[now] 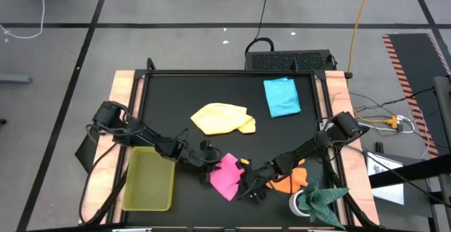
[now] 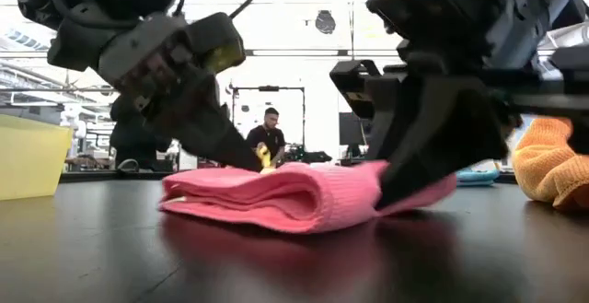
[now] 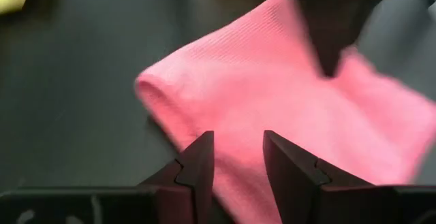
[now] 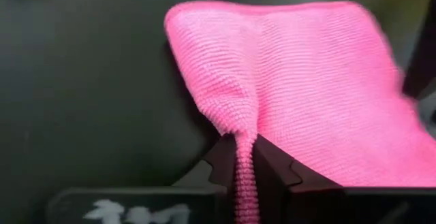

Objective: Fold microfiber towels
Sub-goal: Fold the pink microfiber towel

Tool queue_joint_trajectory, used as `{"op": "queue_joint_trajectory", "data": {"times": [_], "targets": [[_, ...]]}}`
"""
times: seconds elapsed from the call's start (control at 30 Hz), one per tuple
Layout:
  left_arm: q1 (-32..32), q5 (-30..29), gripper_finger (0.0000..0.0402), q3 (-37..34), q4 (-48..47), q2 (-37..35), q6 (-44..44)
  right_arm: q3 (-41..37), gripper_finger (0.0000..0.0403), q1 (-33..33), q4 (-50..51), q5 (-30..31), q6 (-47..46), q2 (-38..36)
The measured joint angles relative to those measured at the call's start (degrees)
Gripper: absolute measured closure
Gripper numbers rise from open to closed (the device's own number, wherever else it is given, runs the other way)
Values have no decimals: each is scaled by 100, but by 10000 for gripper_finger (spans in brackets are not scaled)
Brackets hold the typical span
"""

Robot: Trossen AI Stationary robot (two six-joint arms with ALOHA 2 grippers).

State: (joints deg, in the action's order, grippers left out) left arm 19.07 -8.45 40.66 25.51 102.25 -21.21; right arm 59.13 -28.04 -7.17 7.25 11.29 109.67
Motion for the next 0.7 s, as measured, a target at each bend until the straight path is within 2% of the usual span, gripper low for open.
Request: {"op": "queue_joint_trajectory", "data": {"times": [0.17, 0.3, 0.4, 0.53, 0.7], "targets": [[24, -13, 275, 0, 709, 1, 164, 0, 313, -143, 96, 8, -148, -206], [0, -12, 275, 7, 1249, 61, 427, 0, 266, -269, 165, 7, -639, -574], [-83, -9, 275, 34, 1645, 205, 635, 0, 247, -326, 187, 9, -1160, -815], [-282, 12, 275, 374, 1641, 564, 862, -3, 253, -318, 213, 22, -2062, -910], [-547, 333, 275, 981, 1185, 1148, 1022, -394, 306, -231, 191, 26, -2804, -859]]}}
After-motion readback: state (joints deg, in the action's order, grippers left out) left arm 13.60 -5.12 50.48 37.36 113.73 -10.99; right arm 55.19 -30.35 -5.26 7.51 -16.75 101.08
